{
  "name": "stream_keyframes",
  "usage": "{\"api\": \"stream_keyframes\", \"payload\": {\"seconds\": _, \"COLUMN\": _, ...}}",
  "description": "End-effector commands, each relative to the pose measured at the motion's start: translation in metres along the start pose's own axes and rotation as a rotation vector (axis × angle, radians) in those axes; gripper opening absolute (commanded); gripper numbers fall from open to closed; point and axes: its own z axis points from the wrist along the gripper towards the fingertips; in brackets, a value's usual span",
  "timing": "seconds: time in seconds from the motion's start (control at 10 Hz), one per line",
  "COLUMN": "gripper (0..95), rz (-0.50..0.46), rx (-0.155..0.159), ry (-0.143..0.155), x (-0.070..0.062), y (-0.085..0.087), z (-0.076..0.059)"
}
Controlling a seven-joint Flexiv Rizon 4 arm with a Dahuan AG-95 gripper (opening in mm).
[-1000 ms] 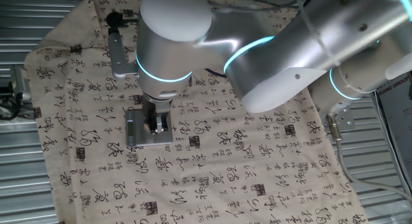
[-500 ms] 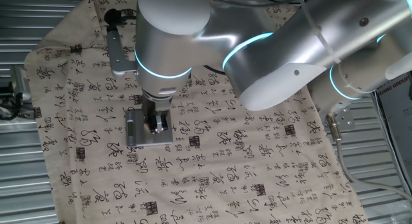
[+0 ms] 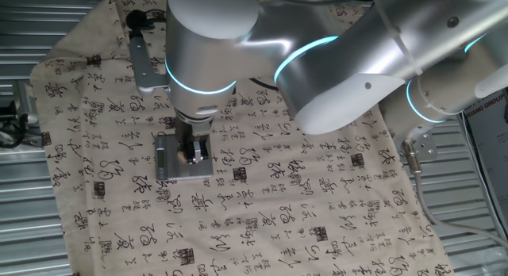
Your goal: Place the block on the scale
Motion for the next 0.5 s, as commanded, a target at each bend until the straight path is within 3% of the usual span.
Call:
{"api": "stream_keyframes", "payload": {"seconds": 0.1, "gripper": 19.0, "rz": -0.001, "rx": -0.004, "ry": 0.010, "x": 0.0006, "y": 0.0003, "z": -0.0003}}
{"api": "stream_keyframes", "payload": {"seconds": 0.5, "gripper": 19.0, "rz": 0.008, "rx": -0.011, "ry": 0.010, "x": 0.0006, "y": 0.0004, "z": -0.0005}}
